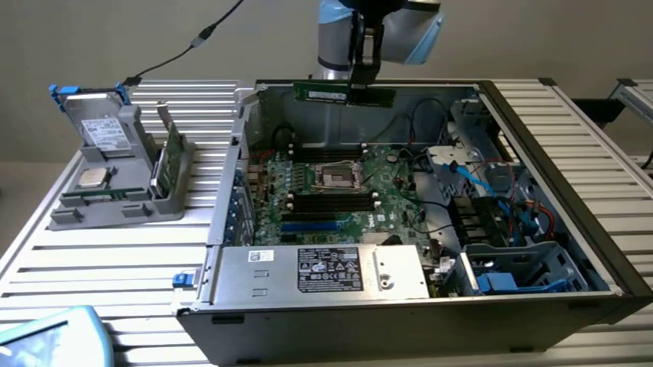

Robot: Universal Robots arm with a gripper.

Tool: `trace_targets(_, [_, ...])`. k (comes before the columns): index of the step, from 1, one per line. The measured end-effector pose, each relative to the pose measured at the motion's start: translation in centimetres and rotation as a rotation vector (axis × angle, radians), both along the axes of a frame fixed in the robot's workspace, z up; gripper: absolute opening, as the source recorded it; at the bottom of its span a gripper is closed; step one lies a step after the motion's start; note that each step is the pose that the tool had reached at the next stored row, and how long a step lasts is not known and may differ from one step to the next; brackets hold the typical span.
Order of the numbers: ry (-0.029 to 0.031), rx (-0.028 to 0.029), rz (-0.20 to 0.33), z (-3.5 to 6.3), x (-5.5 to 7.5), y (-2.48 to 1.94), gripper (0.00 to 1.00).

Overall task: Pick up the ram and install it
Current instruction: 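Pick up the ram and move it above insertion slot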

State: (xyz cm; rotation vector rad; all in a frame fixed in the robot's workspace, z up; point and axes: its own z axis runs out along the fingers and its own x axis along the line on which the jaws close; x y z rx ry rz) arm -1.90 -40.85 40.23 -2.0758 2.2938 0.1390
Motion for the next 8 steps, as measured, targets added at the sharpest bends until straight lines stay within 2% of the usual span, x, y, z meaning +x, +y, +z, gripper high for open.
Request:
trace_targets(4, [0.0099,-0.0002,0.028,-0.51,0.14,-0.11,0.14])
trace_targets(8, [0.0174,-0.0020,0.093,-0.80,0.14,-0.12,0.14])
